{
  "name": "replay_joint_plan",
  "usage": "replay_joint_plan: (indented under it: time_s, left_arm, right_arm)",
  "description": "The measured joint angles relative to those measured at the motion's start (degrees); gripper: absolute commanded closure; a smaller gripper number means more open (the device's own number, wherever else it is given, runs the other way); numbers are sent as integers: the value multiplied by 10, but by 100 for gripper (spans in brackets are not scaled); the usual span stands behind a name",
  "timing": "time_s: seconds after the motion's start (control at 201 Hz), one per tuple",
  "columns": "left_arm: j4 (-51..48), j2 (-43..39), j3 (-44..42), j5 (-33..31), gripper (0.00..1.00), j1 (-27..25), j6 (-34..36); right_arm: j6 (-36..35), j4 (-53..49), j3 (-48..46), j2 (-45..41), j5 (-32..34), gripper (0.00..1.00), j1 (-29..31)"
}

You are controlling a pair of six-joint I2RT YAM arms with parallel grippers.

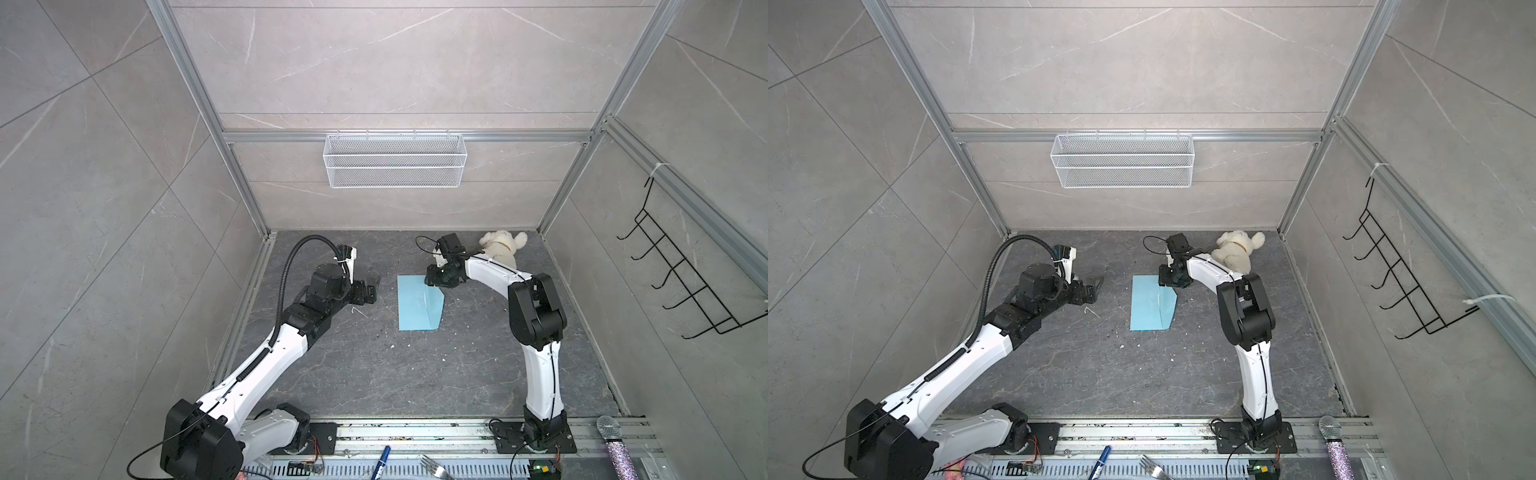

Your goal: Place the letter into the envelope and seal it

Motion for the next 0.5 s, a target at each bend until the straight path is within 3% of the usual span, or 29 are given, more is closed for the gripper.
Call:
replay_joint_plan:
  time_s: [0.503]
  left_arm:
    - [-5,-48,-32,-1,0,0,-1]
  right_arm:
    - [30,-4,-9,13,-24,100,0]
